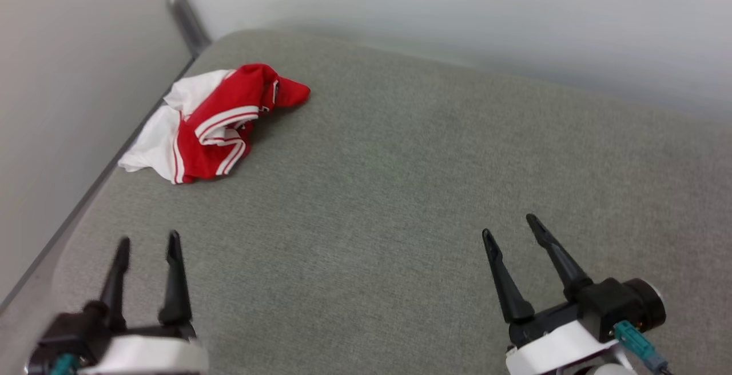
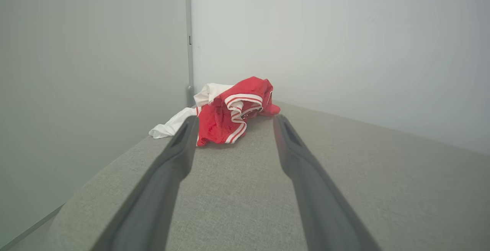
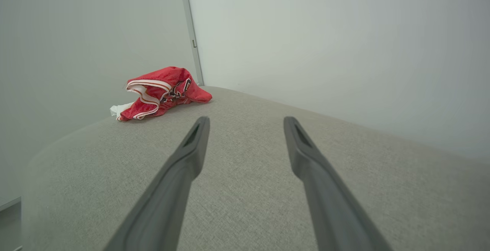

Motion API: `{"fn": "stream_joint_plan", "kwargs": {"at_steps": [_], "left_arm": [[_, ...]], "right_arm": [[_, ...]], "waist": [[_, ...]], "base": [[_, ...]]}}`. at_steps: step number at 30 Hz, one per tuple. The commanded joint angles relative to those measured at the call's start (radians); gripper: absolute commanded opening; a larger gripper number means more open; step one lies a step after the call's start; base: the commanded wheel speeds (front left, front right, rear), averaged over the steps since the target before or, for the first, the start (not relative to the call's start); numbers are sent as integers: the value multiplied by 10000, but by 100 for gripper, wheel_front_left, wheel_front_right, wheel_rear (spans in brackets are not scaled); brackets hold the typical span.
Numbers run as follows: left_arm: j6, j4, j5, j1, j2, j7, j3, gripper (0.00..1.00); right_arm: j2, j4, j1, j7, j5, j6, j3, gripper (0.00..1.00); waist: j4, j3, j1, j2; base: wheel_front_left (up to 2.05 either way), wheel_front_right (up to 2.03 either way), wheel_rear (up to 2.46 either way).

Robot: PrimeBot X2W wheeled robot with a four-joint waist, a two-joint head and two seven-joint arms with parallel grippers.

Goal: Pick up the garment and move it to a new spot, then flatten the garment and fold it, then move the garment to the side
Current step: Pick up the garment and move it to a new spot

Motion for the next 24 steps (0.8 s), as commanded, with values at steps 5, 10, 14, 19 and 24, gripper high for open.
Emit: {"fn": "stream_joint_plan", "kwargs": {"at_steps": [5,10,14,19,24], "left_arm": [[-206,580,-426,-1699,433,-24,645,100],[-222,1940,-1998,-3630,1848,-5,383,100],[-224,2955,-3492,-5460,3766,1329,-530,100],[-226,3910,-5467,-7306,5660,3714,-1530,100],[-227,4619,-7069,-8548,6760,6486,-2361,100]], "right_arm": [[-142,-114,-442,-21,-463,-3,-220,100],[-335,-291,-763,-21,-584,-3,-272,100],[-581,-435,-983,-21,-710,-3,-307,100],[-813,-616,-1285,-21,-808,-3,-224,100],[-885,-800,-1451,-21,-886,-3,-252,100]], "waist": [[-530,1382,0,0],[-888,2341,0,0],[-1037,3132,0,0],[-1305,3939,0,0],[-1575,4702,0,0]], "base": [[0,0,0],[0,0,0],[0,0,0],[0,0,0],[0,0,0]]}}
